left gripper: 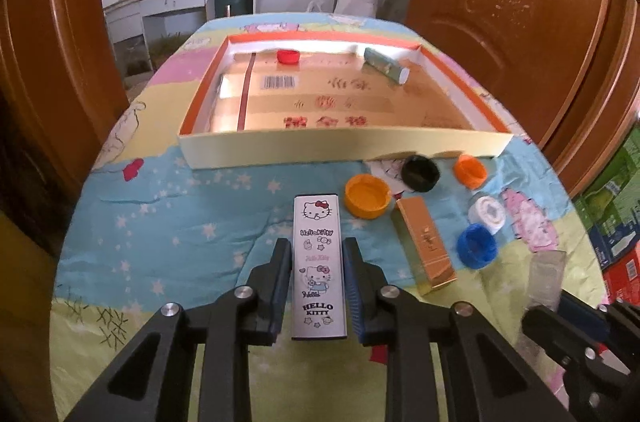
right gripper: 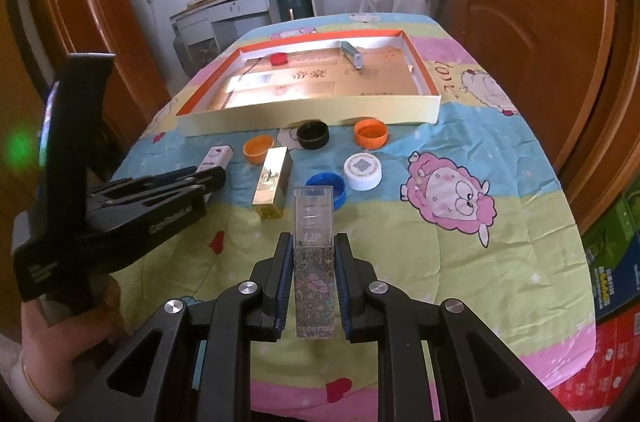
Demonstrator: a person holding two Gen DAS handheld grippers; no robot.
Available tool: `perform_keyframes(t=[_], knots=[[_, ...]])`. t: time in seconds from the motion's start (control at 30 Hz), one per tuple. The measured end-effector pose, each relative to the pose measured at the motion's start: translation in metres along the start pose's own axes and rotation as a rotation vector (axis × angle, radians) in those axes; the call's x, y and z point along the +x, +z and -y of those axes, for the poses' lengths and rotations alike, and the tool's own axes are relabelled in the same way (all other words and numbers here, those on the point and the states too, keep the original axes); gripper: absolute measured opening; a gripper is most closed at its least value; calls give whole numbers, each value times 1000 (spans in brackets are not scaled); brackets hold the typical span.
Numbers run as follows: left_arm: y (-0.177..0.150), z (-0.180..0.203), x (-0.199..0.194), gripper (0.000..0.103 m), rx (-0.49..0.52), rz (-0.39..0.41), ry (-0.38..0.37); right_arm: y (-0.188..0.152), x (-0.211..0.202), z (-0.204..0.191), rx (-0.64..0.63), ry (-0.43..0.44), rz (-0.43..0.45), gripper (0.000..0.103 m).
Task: Organize rigid objects
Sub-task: 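Grasp the white Hello Kitty box with the left tool while the right tool grasps the clear glitter bottle, then carry the Hello Kitty box with the left tool while the right tool carries the glitter bottle to the tray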
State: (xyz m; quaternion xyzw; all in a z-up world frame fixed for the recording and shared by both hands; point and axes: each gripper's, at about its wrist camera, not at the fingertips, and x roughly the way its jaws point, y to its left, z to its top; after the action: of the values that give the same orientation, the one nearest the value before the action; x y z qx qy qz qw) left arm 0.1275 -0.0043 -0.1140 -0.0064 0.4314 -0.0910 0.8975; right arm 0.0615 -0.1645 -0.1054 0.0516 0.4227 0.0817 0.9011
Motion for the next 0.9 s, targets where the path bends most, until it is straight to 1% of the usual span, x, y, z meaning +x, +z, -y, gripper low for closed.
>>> perform_keyframes(t=[0.2, 0.43, 0.9], knots=[[7, 0, -21, 27, -12, 37, -31, 9, -6, 3, 15, 14, 32, 20], [16, -2, -39, 27, -21, 72, -26, 23, -12, 9, 35, 27, 64, 20], [29, -13, -50, 27, -48, 110, -31, 53, -7, 4, 18, 34, 96, 20]])
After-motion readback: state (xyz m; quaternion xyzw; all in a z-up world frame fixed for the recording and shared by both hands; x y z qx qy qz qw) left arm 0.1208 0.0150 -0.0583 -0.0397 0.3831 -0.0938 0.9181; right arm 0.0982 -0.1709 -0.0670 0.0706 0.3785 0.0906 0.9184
